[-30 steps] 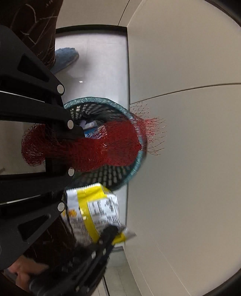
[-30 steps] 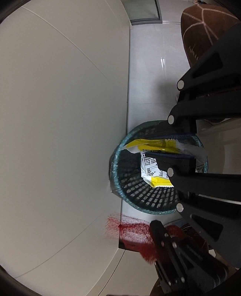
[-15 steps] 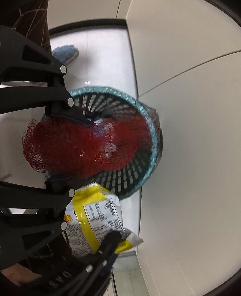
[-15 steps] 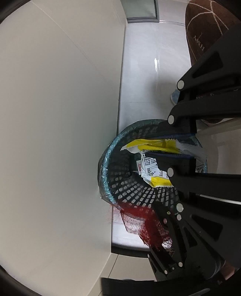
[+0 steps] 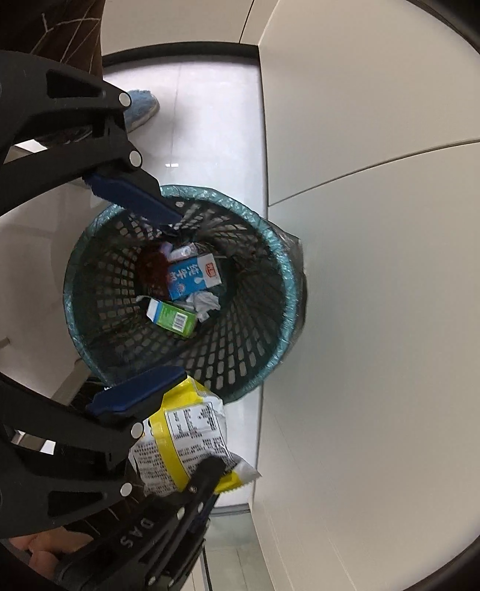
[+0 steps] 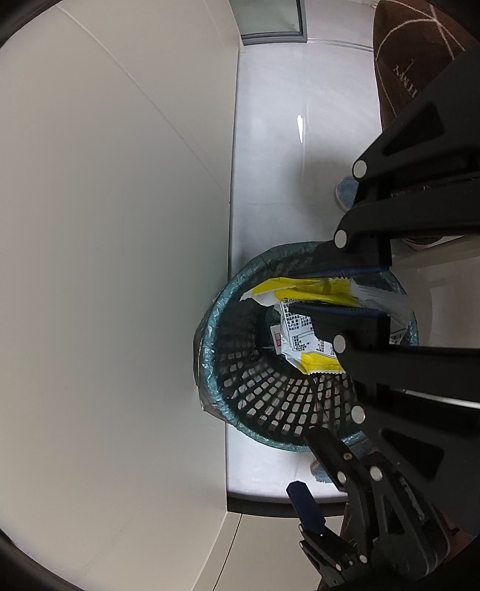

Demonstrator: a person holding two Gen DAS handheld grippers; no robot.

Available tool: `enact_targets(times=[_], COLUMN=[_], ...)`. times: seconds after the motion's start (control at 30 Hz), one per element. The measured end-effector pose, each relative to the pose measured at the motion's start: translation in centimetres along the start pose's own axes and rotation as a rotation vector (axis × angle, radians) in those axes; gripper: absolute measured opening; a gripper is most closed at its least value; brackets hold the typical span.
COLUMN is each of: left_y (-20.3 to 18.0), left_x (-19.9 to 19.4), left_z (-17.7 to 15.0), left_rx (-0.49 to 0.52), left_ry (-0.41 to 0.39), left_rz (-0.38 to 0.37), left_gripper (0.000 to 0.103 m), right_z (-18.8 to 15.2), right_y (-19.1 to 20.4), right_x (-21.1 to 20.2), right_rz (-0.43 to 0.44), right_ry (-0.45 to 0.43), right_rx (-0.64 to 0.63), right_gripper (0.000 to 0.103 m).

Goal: Collect trash
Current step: 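Open the left tool to drop the net while the right tool releases the wrapper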

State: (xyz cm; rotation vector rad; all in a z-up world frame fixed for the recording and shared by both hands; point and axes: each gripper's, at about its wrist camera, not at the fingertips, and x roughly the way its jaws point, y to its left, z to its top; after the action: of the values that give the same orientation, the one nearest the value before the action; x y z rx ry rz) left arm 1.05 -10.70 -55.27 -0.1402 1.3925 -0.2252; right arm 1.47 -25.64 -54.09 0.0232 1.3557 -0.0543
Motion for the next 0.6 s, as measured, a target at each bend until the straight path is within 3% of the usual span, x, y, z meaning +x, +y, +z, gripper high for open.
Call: enact_targets(times=[0.27,0.43,0.5,0.6], left_y=[1.0,2.3,2.6,2.7], left_x=[-1.2,-1.3,-1.1,-1.0], left_z=[0.5,0.9,1.0,1.0], left_rx=[-0.026,-0.066,-0.071,-0.065], left_ry=[-0.068,-0.066,-0.060,-0.051], left_rz=[0.049,0.083,0.090,0.092], left_gripper=[0.096,0.097,0.097,0.097], right_z=[0.0,-0.1,-0.1,0.0], right_y=[0.7,0.8,0.9,0.9], right_x=[0.6,0.7,0.7,0.4], right_rz=[0.050,0.082,0.092,0.102], right_ry=[0.012,0.017,0.023,0.018], right_rx=[-0.034,-0.042,-0.047,-0.040], right_gripper=[0.013,0.016,0.018,0.031])
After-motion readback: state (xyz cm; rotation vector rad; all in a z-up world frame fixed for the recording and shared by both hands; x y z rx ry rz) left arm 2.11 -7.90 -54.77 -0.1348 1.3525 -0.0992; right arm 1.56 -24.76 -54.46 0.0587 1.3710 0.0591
